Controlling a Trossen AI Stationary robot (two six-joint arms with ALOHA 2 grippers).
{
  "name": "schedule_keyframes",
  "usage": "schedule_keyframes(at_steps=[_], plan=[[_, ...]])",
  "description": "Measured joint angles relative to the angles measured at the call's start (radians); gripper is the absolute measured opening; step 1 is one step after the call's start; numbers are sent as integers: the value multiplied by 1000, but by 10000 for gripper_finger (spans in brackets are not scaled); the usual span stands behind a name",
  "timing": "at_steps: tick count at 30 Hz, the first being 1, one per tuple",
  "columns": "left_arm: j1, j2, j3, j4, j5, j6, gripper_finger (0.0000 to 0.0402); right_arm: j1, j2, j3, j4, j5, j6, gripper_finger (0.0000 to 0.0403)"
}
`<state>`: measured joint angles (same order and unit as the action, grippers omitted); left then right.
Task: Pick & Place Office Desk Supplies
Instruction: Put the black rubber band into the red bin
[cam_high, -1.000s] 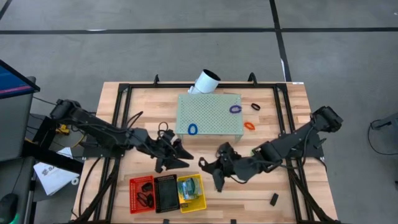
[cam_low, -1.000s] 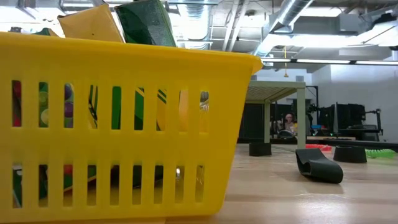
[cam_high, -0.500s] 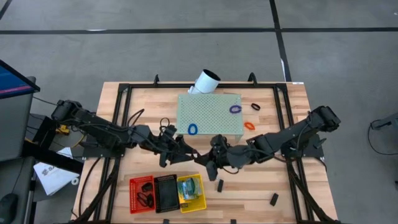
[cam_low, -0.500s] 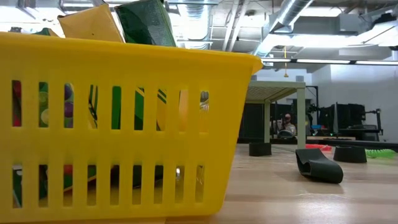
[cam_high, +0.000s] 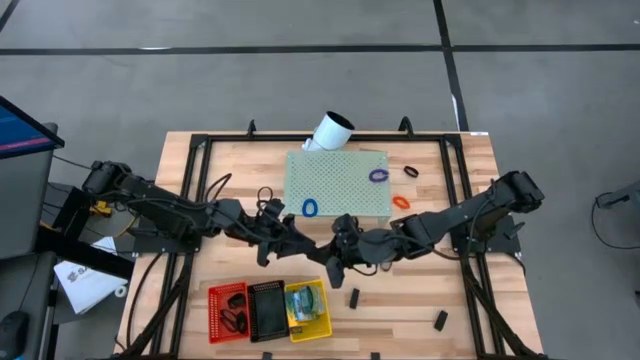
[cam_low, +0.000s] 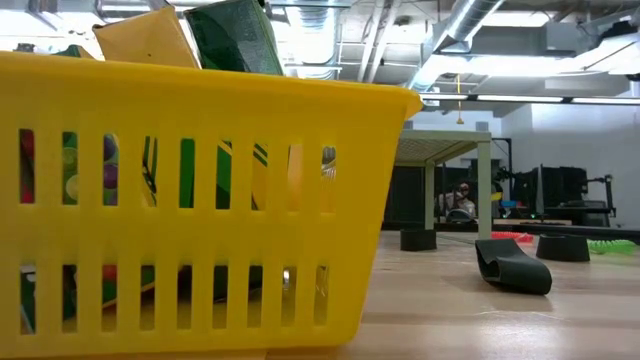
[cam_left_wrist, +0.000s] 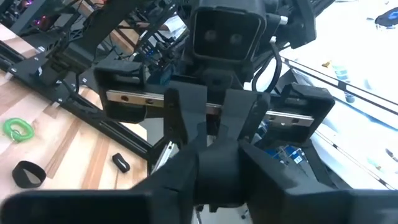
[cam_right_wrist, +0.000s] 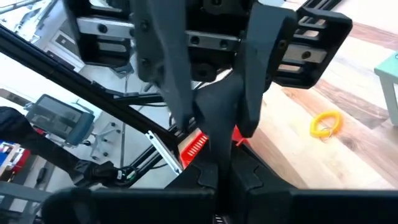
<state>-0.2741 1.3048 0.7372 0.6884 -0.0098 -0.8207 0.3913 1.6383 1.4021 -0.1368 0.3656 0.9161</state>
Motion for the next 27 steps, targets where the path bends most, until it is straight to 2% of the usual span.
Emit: schedule_keyframes(at_steps=[7, 12, 23, 27], plan=[[-1, 0, 0, -4, 8, 0, 10, -1, 0, 0, -1, 1, 0, 0], [-1, 0, 0, -1, 8, 2, 6, 0, 0, 0, 4, 1, 9, 19], [-6, -43, 2, -11, 6, 22, 3, 14, 0, 0, -7, 5, 41, 151], [-7, -109, 2, -101, -3, 55, 4, 27, 0, 0, -69, 5, 74, 186]])
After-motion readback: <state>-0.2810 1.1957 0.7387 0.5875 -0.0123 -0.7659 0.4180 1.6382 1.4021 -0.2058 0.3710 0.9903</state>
